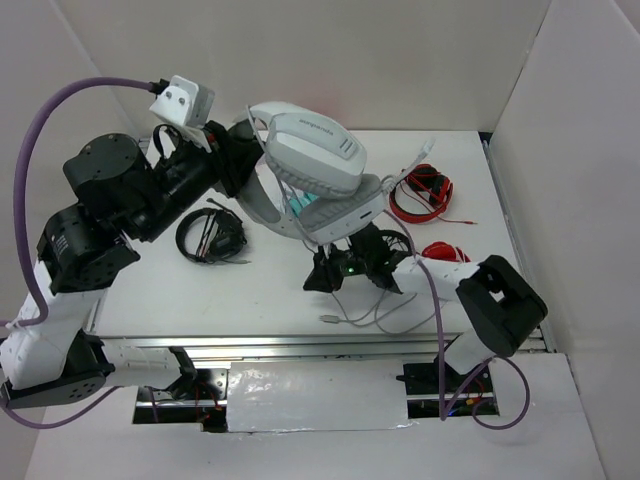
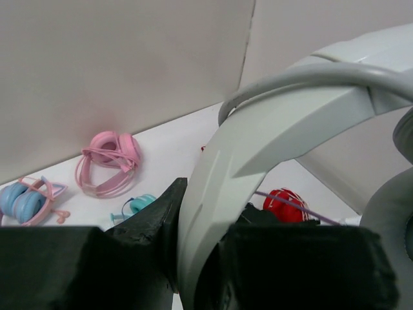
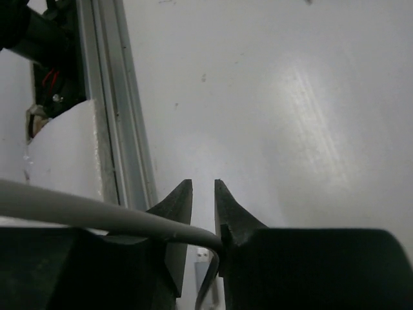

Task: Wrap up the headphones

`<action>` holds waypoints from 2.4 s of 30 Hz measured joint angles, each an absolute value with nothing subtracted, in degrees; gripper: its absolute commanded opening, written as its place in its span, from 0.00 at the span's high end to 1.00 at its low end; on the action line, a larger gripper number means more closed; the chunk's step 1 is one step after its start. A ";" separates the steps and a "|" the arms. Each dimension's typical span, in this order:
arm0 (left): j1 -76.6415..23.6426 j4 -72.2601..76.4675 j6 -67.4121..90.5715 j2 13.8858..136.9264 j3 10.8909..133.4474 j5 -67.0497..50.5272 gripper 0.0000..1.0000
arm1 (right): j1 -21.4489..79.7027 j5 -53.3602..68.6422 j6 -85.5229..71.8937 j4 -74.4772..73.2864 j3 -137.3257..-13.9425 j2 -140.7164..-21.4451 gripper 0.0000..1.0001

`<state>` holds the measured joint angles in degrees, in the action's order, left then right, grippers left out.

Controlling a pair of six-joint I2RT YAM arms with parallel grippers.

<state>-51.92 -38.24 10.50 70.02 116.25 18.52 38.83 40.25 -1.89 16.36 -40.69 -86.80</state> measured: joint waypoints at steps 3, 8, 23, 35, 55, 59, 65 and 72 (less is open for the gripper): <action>-51.92 -39.55 10.48 71.94 118.91 21.76 1.00 | 41.67 40.16 -4.45 19.33 -37.63 -87.44 0.92; -51.83 -38.52 10.57 71.33 114.85 31.99 1.00 | 46.92 32.56 -9.23 21.91 -28.12 -78.76 1.00; -13.87 -37.47 19.27 84.58 99.46 15.49 1.00 | 61.34 -16.78 -15.66 -1.87 -27.46 -31.05 1.00; -9.19 -33.69 21.98 88.73 88.44 -12.49 1.00 | 47.94 -30.48 -15.49 -5.08 -33.67 -50.33 1.00; -20.43 -23.90 28.21 66.35 57.63 -20.82 1.00 | -1.10 -9.52 -21.85 6.66 -37.58 -55.99 1.00; -22.28 -24.47 28.84 66.32 54.59 -19.70 1.00 | -6.87 -7.86 -22.55 6.90 -39.83 -59.46 1.00; -24.32 -24.45 28.97 63.59 54.54 -17.74 1.00 | -11.40 -6.33 -23.38 6.83 -40.21 -61.69 1.00; -24.99 -26.30 29.47 61.52 57.23 -15.51 1.00 | -11.94 -4.27 -23.55 6.39 -40.21 -63.64 1.00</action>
<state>-24.99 -26.30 29.47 61.52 57.23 -15.51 -11.94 -4.27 -23.55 6.39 -40.21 -63.64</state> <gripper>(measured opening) 0.279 0.007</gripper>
